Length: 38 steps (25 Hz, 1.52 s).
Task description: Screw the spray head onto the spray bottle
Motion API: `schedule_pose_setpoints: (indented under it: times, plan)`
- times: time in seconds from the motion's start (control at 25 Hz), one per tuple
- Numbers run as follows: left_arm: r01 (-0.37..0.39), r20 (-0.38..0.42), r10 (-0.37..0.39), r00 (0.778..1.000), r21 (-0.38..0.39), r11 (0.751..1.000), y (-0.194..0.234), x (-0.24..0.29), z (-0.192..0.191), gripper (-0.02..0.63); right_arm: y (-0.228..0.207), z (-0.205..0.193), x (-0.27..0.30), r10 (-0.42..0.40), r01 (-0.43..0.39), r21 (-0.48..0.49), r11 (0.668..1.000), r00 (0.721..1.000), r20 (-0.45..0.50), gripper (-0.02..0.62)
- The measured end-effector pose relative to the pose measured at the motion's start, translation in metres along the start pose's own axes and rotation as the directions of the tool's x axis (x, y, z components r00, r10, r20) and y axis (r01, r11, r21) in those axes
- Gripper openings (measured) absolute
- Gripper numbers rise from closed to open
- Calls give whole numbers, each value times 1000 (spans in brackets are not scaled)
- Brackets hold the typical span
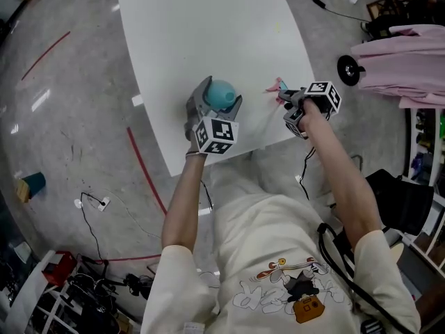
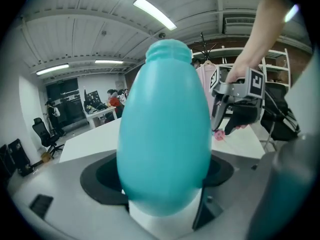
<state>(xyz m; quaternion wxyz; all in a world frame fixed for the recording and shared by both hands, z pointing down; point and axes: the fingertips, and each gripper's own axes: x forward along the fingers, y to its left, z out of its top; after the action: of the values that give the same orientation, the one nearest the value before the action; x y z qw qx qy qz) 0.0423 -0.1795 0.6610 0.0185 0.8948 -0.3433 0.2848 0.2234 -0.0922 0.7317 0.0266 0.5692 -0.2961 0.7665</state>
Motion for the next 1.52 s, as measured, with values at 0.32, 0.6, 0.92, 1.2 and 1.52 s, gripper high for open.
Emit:
schedule_pose_setpoints:
  times: [0.32,0.6,0.92,1.2,1.52]
  plan:
    - [25,-17,-24,1000,45,999,-15,1,-6,426,-1,-2,12,-130,128,48,991,991,21,137]
    - [74,-85,-74,994,0,997,-19,-11,-7,426,70,-9,-18,117,-91,-274,957,990,79,135]
    - [219,-241,-219,945,-30,975,-19,-48,15,426,239,-71,-168,627,-383,-775,502,778,22,135]
    - [307,-264,-321,910,-96,947,-41,-86,66,426,303,-137,-317,873,-421,-907,16,448,-192,135]
    - [442,-141,-465,874,-168,881,-53,-133,134,426,301,-195,-335,824,-479,-861,-169,411,-391,135]
